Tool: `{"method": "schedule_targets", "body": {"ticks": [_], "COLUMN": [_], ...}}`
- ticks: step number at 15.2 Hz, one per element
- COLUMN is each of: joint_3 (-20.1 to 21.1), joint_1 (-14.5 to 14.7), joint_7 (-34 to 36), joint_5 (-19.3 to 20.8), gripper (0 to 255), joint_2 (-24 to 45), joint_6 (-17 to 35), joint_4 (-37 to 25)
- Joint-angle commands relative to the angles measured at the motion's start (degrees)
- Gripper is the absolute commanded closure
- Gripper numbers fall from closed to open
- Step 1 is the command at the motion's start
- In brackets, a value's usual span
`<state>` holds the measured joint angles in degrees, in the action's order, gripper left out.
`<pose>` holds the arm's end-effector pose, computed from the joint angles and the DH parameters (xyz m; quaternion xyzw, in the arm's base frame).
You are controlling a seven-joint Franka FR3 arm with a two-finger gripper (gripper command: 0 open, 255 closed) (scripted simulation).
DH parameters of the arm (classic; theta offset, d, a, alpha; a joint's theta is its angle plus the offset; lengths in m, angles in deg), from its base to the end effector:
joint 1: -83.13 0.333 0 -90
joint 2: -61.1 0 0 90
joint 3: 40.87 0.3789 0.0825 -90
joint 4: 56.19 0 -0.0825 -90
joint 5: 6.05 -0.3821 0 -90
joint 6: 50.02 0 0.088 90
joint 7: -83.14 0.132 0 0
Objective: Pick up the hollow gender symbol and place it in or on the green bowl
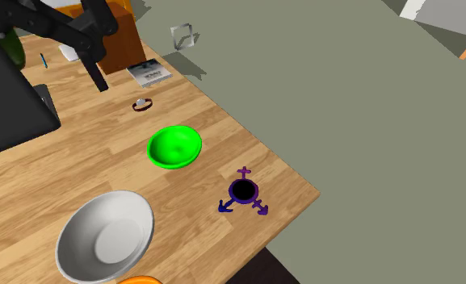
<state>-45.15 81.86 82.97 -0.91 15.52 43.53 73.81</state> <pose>0.2647 -0.0486 0.6591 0.9960 -0.0385 0.0780 0.0213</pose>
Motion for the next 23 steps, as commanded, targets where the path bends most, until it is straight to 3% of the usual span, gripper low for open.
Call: {"method": "schedule_targets", "body": {"ticks": [1,13,23], "joint_3": [0.00,-9.16,-18.37], "joint_1": [0.00,-4.53,-8.70], "joint_7": [0.00,-5.14,-9.78], "joint_5": [0.00,6.02,11.45], "gripper": [0,0,0], "joint_2": [0.00,2.13,12.89], "joint_6": [0.00,16.25,32.86], "joint_4": [0.00,16.81,24.69]}}
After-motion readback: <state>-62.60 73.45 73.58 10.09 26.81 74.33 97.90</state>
